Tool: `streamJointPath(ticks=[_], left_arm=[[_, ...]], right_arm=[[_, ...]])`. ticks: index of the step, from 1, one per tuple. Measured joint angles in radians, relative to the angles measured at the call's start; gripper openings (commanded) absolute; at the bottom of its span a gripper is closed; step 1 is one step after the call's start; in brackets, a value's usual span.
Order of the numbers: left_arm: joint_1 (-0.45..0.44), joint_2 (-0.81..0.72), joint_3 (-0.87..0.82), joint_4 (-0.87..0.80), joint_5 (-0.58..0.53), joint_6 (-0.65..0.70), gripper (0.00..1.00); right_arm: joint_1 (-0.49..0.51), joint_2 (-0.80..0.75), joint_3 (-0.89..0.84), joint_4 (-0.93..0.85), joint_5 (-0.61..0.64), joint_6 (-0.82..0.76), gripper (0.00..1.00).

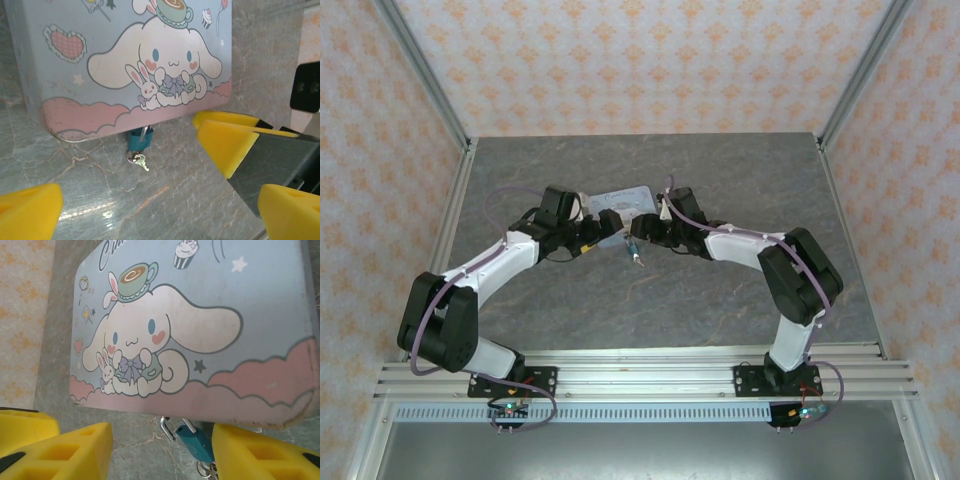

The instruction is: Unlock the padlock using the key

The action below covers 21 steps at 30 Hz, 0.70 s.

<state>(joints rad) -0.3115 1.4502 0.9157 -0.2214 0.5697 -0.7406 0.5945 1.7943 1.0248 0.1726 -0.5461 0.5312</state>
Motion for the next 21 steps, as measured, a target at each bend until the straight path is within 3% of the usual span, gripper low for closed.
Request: streamJointPath(ticks=[4, 9, 21], left_arm=[[0.0, 0.021, 0.023, 0.0, -0.026, -0.013, 1.0], [0.011, 0.066, 0.059, 0.0, -0.042, -0.019, 1.0], [0.027, 0.117, 0.101, -0.003, -0.051, -0.022, 1.0]], right_arm=[[0.0, -0.025, -0.064, 0.009, 0.003, 0.0, 0.51], [0.0, -0.052, -0.142, 0.008, 0.008, 0.002, 0.4], [0.007, -0.009, -0.111, -0.001, 0.004, -0.061, 0.33]])
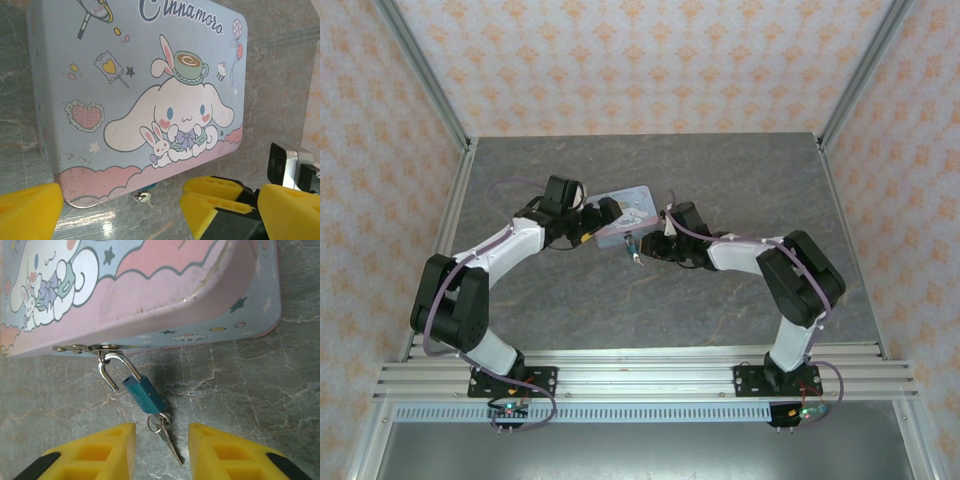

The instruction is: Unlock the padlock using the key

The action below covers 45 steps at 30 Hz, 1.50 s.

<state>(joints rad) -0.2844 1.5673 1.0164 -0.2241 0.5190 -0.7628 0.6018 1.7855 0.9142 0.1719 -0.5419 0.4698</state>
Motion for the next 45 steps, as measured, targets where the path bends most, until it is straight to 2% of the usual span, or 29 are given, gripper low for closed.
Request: streamJointPath(ticks=[19, 45], left_arm=[[0.01, 0.028, 0.004, 0.0, 0.004, -0.008, 1.0], [0.014, 0.046, 0.004, 0.004, 0.004, -0.023, 1.0]], right_arm=[[0.019, 0.114, 0.074, 0.001, -0.021, -0.008, 0.32], [0.029, 0.155, 0.117, 0.053, -0.061, -0.01, 0.33]])
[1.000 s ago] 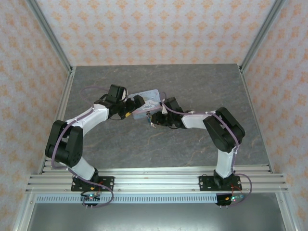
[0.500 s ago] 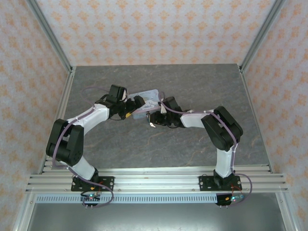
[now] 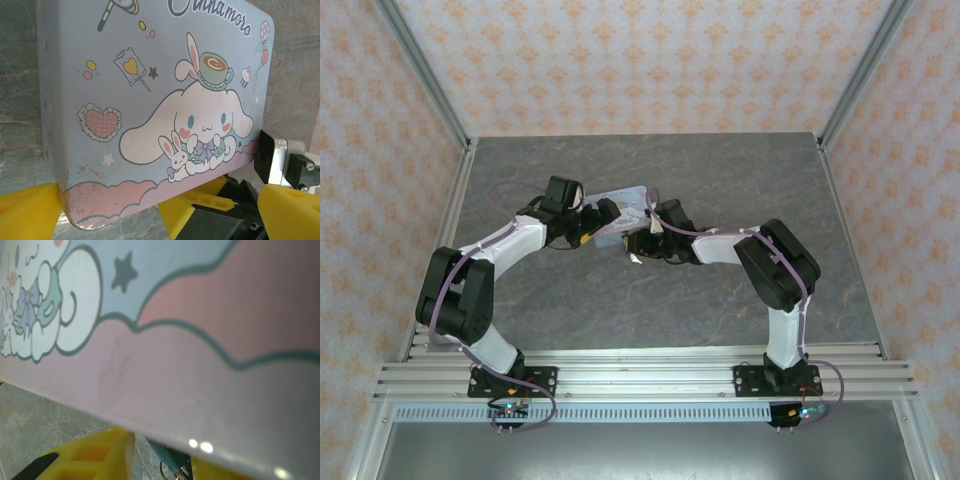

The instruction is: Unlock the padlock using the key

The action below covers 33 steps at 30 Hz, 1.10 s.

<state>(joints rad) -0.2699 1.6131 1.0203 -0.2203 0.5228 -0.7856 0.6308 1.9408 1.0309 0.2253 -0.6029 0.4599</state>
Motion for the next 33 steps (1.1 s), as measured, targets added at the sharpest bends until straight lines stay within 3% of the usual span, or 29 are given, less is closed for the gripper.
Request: streamJointPath(ticks=[10, 15, 33], left_arm=[[0.003, 0.0, 0.0, 0.0, 0.0, -0.003, 1.0], [0.003, 0.0, 0.0, 0.0, 0.0, -0.003, 1.0], [0.003, 0.0, 0.0, 0.0, 0.008, -0.026, 1.0]], right_arm=[[0.011, 0.0, 0.0, 0.0, 0.012, -0.001, 0.28], [0.016, -0.006, -0.024, 0.014, 0.036, -0.002, 0.38], [0.046, -0.044, -0.094, 0.071, 0.089, 0.0, 0.38]])
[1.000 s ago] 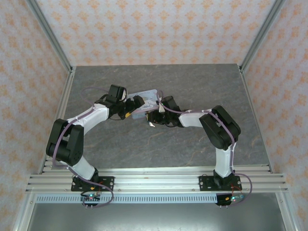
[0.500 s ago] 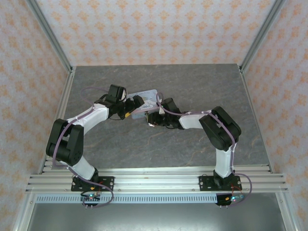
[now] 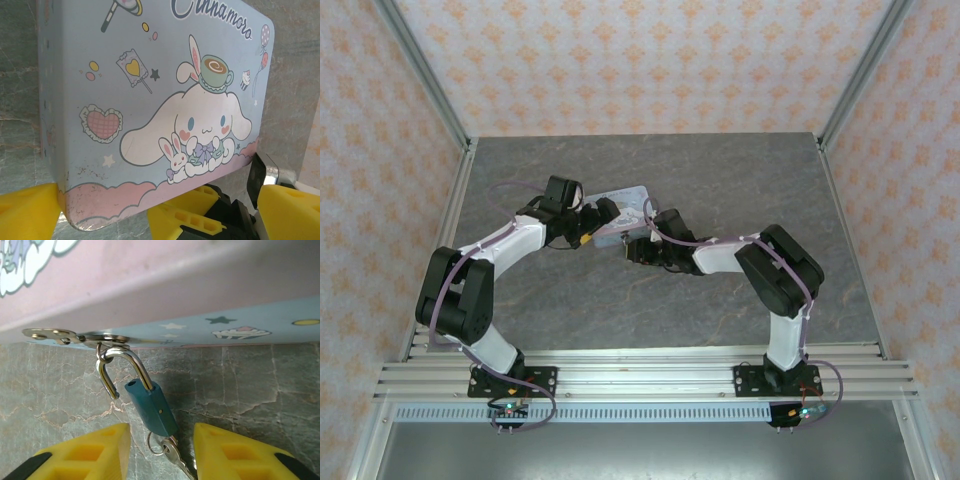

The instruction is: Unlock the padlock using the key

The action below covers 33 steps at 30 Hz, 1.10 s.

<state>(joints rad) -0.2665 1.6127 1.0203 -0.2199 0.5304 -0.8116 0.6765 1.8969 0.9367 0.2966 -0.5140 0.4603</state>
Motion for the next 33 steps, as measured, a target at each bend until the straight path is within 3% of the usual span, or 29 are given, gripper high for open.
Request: streamJointPath(ticks=[7, 15, 26, 33], left_arm=[[0.0, -0.01, 0.054, -0.082, 0.001, 0.005, 1.0], [0.0, -0.047, 0.151, -0.252, -0.093, 0.071, 1.0], [0.001, -0.035, 0.132, -0.299, -0.17, 0.106, 1.0], [0.048, 0.018, 0.148, -0.315, -0.178, 0.129, 1.0]], right_arm=[[0.006, 0.002, 0.005, 0.0, 0.016, 0.007, 0.38], [0.008, 0.008, 0.012, 0.0, 0.018, 0.011, 0.38], [0.008, 0.009, 0.014, 0.0, 0.018, 0.014, 0.38], [0.02, 0.029, 0.044, 0.0, 0.017, 0.026, 0.37]])
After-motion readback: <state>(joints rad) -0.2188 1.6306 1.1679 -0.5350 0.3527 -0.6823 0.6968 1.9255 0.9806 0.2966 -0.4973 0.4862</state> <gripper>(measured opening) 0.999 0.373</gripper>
